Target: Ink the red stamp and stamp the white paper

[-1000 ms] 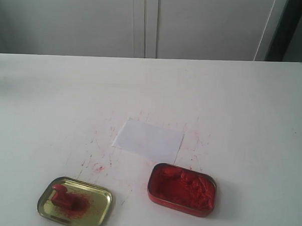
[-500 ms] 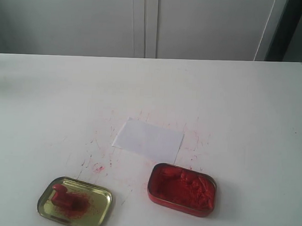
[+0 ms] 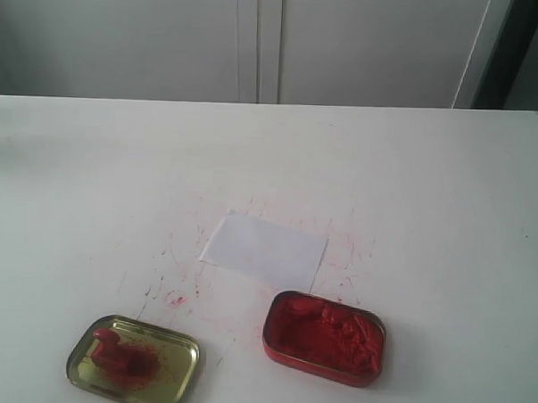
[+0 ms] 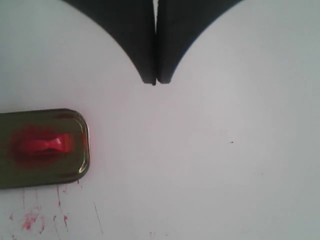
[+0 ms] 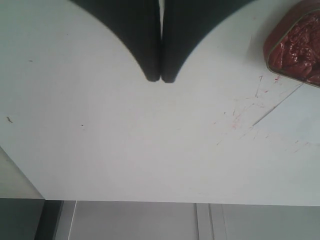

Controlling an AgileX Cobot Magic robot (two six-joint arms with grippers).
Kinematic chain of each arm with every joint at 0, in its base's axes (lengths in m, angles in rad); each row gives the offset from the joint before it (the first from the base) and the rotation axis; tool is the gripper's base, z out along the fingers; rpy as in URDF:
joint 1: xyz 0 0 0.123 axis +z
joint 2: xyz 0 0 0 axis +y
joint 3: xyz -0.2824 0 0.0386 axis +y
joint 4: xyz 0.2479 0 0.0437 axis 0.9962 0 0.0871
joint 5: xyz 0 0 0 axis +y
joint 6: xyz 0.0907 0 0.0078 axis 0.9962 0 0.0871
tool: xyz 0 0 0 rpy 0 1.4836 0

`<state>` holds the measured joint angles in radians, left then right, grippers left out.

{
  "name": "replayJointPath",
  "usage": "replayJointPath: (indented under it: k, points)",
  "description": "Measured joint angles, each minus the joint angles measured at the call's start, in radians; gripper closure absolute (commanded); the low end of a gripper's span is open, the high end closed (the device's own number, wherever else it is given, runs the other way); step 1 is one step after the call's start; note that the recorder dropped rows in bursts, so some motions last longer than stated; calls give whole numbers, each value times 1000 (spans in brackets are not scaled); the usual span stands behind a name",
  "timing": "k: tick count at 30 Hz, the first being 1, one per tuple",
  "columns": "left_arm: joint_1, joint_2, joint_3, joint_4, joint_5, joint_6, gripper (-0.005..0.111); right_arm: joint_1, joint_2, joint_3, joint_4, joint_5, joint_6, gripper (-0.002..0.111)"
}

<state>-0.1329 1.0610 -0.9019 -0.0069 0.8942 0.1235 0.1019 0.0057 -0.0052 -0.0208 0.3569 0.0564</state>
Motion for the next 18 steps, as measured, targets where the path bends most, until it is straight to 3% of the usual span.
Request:
replayJointPath:
  k: [8, 18]
  points:
    - [-22, 121, -25, -33, 49, 60, 107, 0, 0, 0, 0, 0, 0, 108]
    - [-143, 251, -26, -55, 45, 164, 107, 0, 0, 0, 0, 0, 0, 108]
